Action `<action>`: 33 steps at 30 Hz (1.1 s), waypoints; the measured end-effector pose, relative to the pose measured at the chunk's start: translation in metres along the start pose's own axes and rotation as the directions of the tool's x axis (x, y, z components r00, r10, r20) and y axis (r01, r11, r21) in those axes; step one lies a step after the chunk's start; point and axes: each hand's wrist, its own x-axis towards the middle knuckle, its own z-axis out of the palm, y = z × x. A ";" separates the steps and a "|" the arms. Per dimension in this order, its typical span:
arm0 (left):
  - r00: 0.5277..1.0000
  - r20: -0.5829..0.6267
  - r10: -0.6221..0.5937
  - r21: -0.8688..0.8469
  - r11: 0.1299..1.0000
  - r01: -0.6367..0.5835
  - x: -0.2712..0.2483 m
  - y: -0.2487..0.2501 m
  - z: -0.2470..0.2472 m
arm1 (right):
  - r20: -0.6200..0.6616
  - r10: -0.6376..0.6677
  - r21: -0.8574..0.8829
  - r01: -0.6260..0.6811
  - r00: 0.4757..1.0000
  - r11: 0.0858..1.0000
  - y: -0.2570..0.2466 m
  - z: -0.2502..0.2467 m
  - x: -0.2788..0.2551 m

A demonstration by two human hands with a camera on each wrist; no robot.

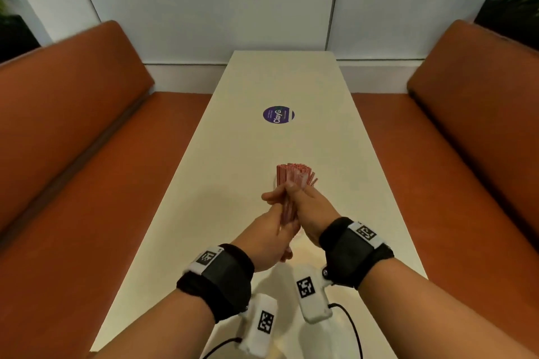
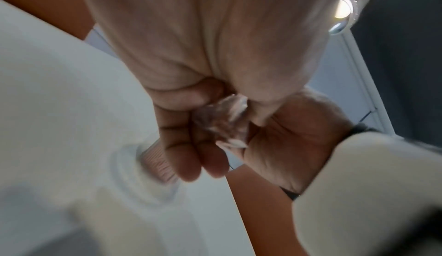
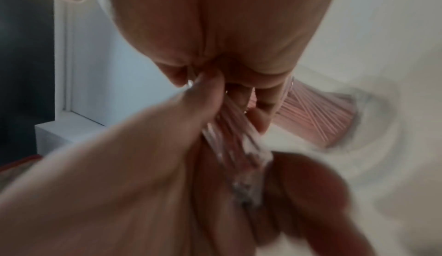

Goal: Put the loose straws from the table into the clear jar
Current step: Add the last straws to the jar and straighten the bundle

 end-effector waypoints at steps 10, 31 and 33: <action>0.999 -0.033 -0.010 -0.359 0.933 -0.003 0.001 0.000 0.006 | 0.147 0.014 0.013 -0.016 0.989 1.000 0.005 0.004 -0.012; 0.990 -0.092 -0.109 -0.945 0.323 -0.052 0.041 0.029 -0.055 | 0.295 0.259 0.022 -0.277 0.920 0.961 0.025 -0.010 -0.019; 0.988 -0.114 -0.104 -0.943 0.323 -0.075 0.050 0.035 -0.057 | 0.230 0.245 -0.016 -0.248 0.942 0.969 0.023 -0.018 -0.014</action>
